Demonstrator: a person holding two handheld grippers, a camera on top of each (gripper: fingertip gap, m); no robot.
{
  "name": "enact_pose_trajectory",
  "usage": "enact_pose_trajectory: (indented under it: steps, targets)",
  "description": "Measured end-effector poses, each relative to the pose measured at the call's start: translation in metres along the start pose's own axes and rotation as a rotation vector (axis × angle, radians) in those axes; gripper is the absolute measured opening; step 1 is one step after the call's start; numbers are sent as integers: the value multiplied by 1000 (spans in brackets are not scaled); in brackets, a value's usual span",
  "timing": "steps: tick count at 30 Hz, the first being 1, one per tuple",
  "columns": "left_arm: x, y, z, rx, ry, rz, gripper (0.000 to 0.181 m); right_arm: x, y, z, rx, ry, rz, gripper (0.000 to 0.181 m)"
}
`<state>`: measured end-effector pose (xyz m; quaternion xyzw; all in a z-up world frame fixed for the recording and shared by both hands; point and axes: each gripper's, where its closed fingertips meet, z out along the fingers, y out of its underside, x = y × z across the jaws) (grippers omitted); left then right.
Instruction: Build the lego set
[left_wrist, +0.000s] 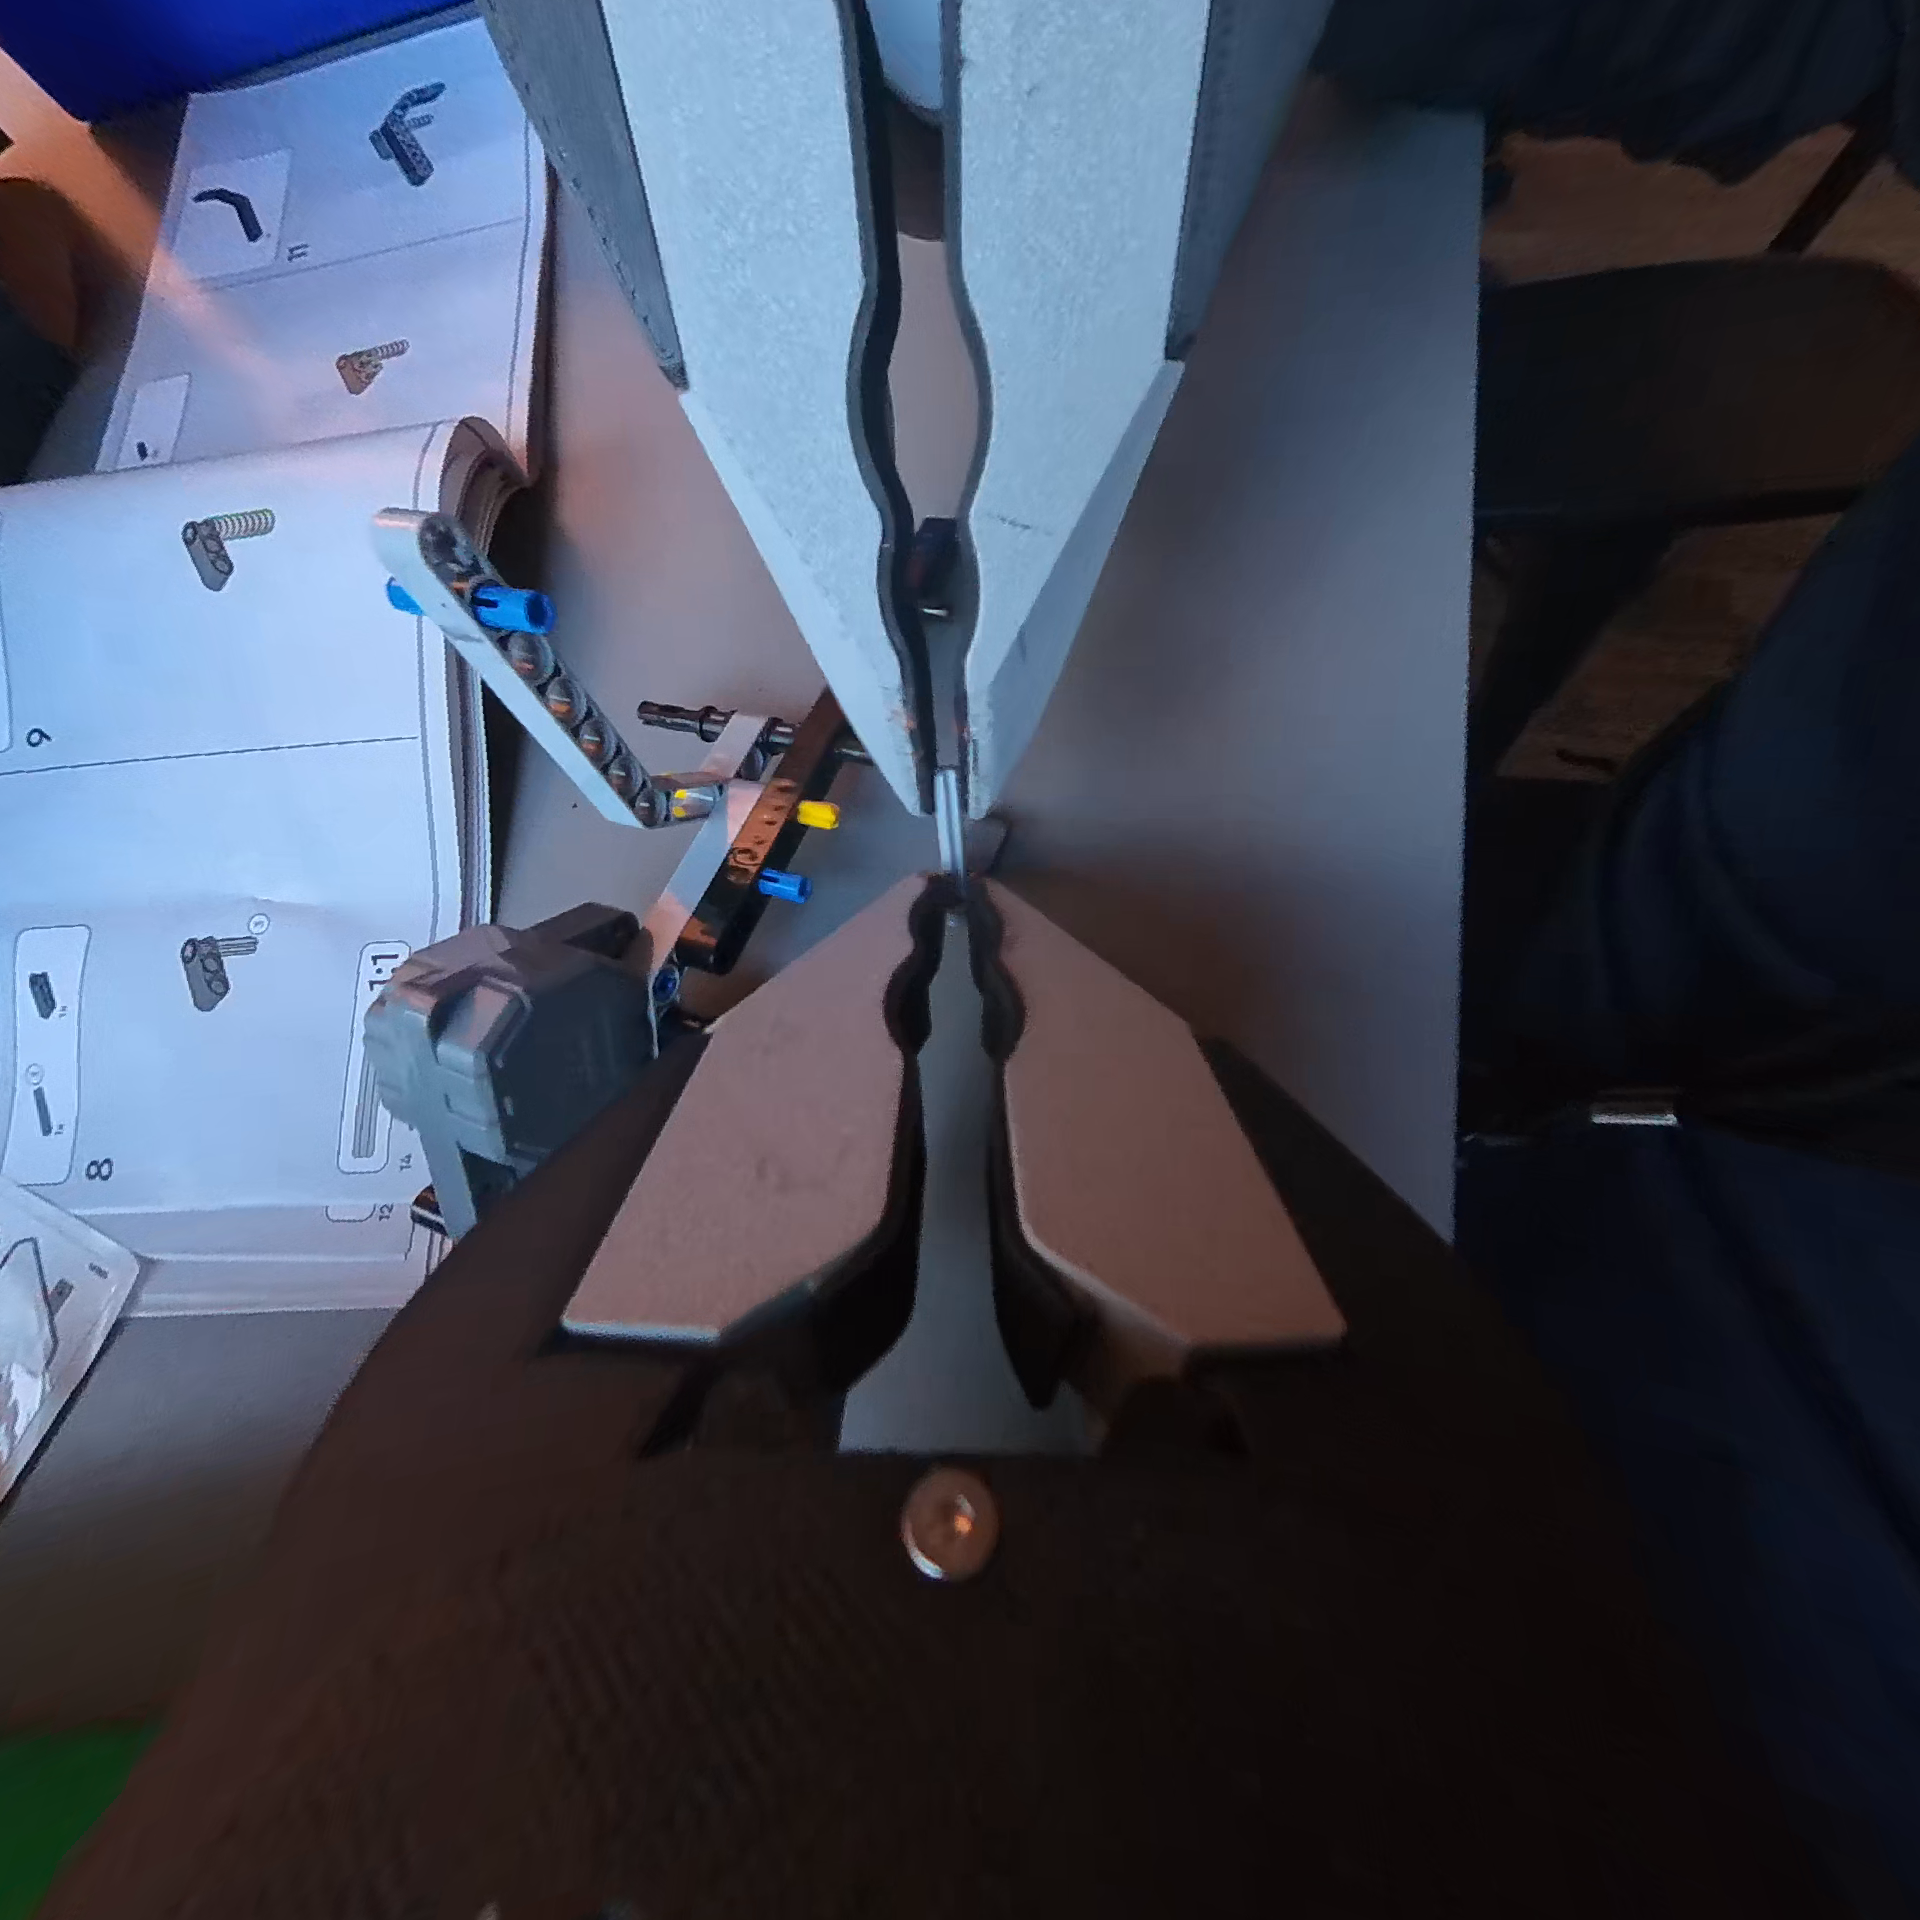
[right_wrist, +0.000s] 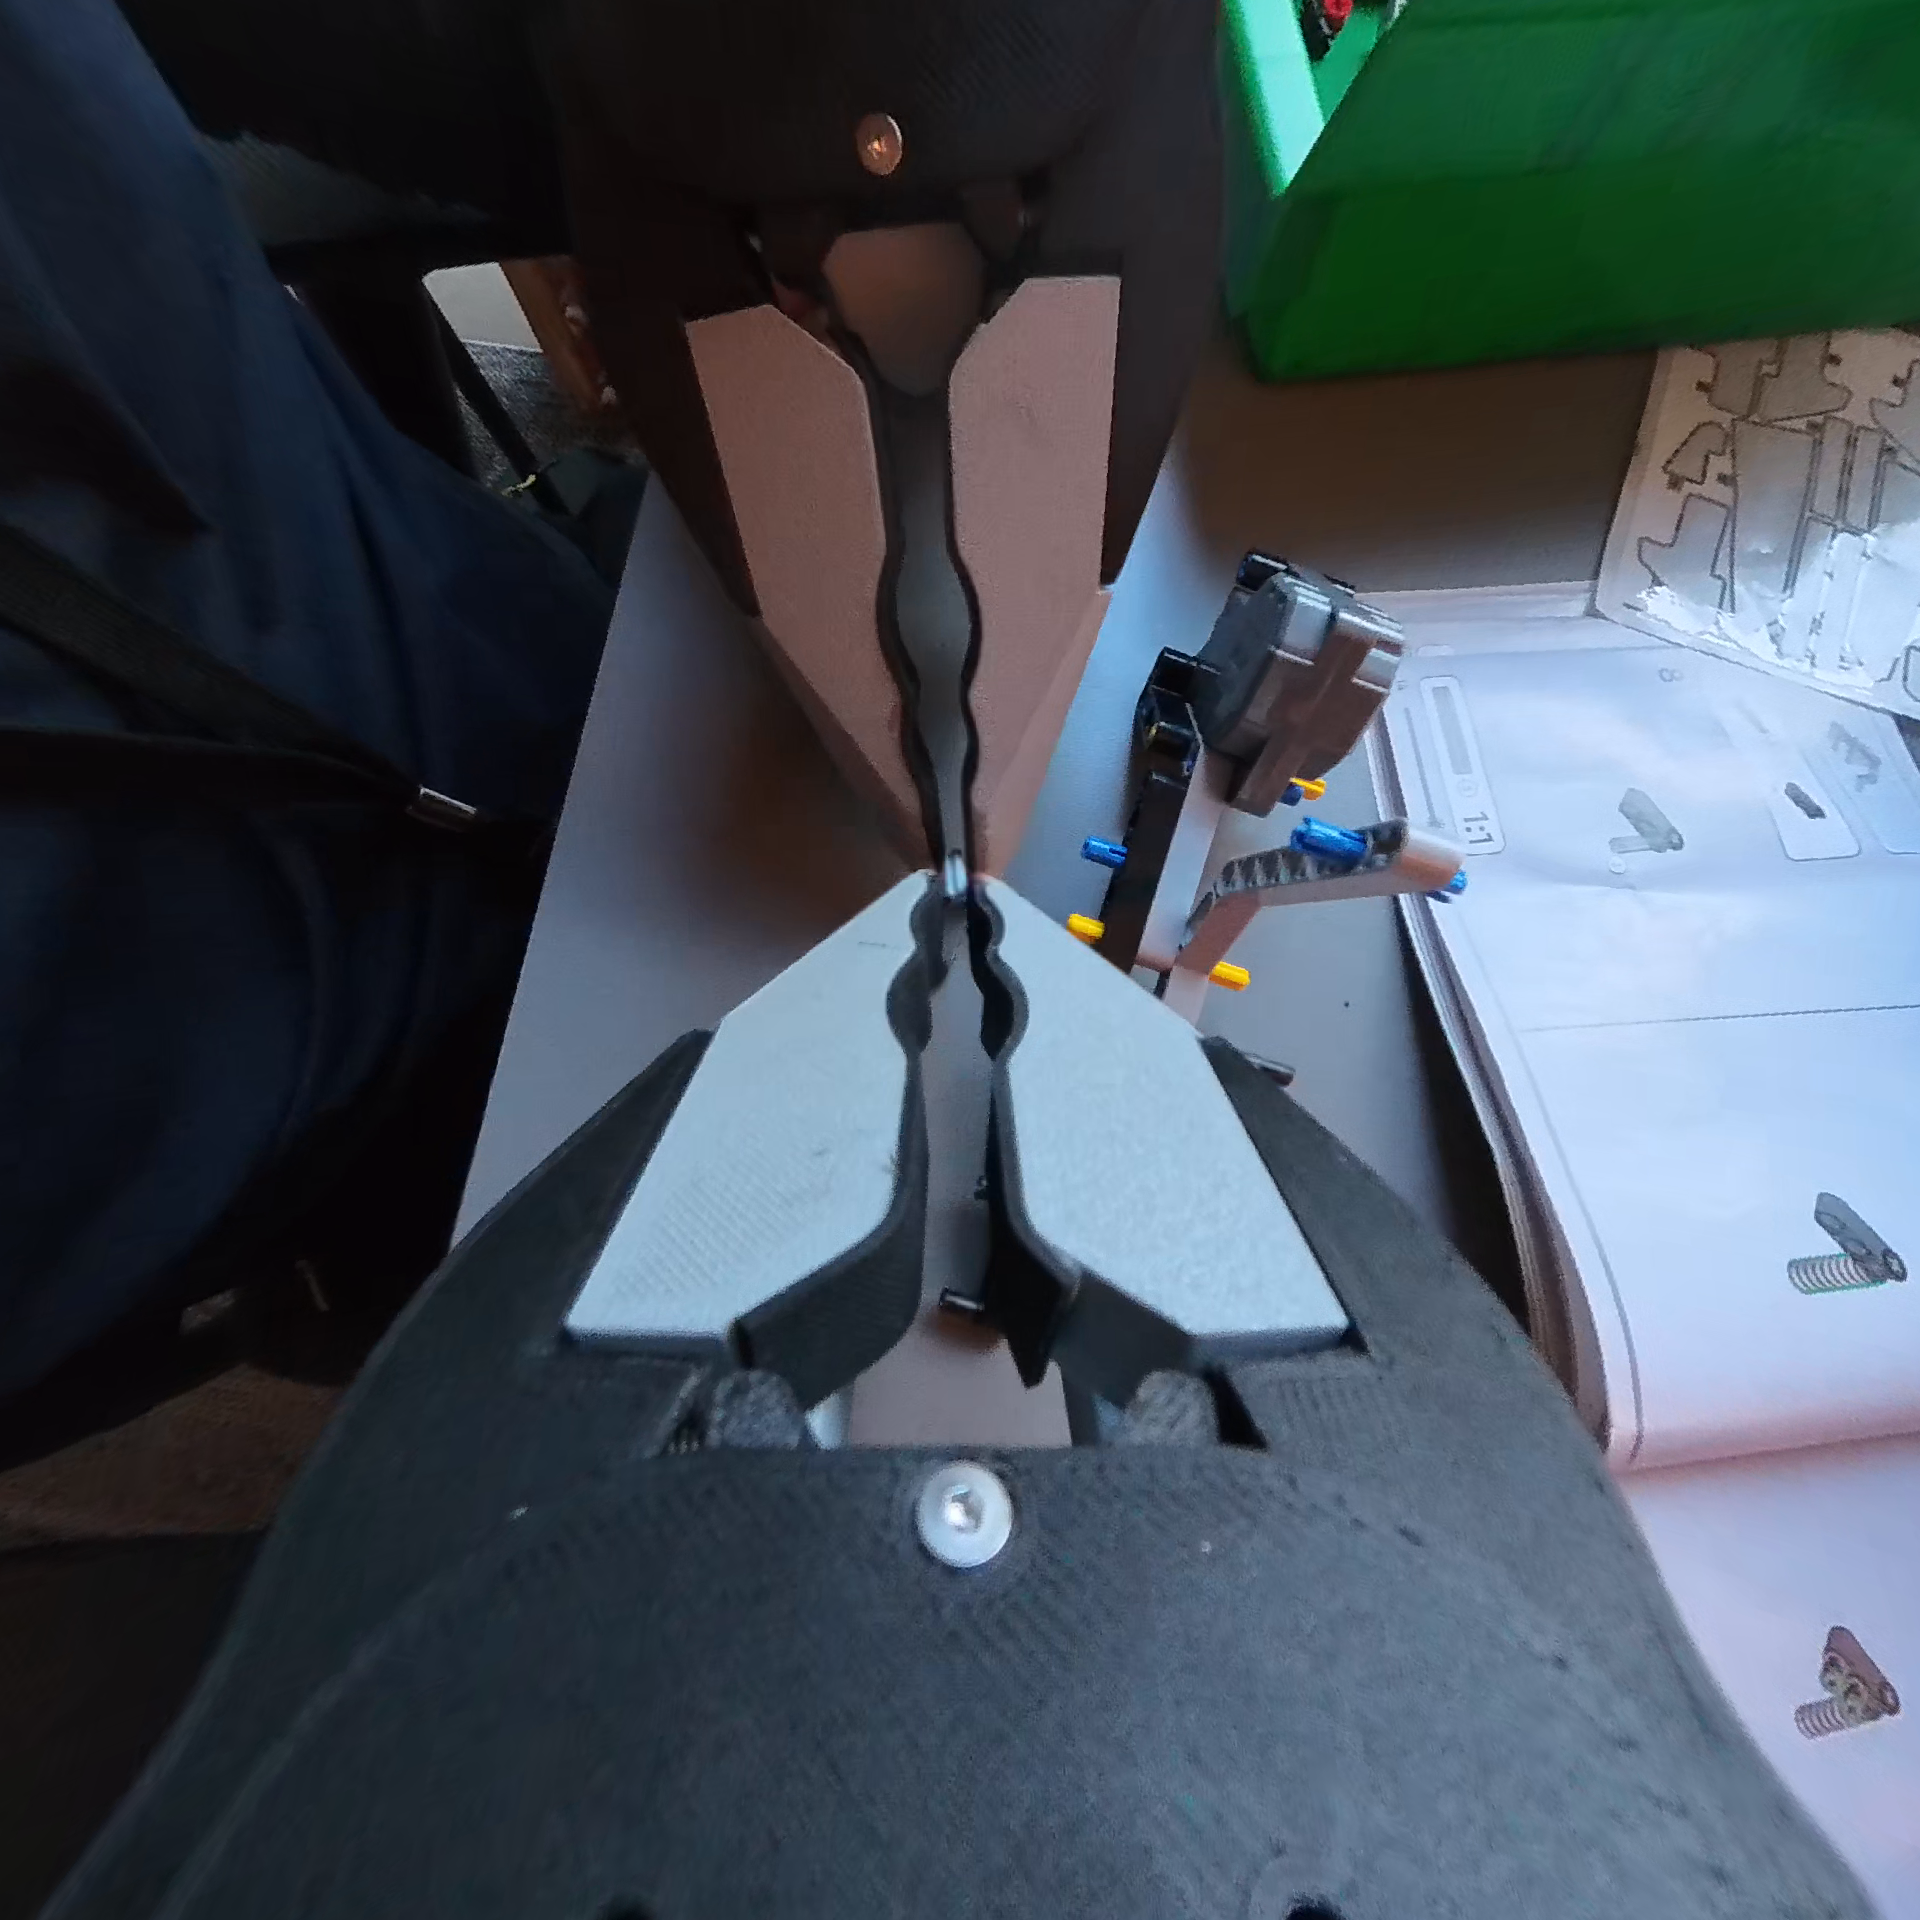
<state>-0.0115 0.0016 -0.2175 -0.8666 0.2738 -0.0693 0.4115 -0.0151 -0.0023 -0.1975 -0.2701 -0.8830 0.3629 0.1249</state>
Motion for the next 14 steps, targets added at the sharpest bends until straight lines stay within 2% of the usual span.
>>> enact_pose_trajectory:
  steps: [1, 14]
  targets:
    - [-1, 0, 0, 2, -4, -1, 2, 1, -1, 0, 5, 3, 2, 2]
    - [-8, -5, -3, 34, -48, -27, 2, 7, -13, -2, 109, -5, 81, 2]
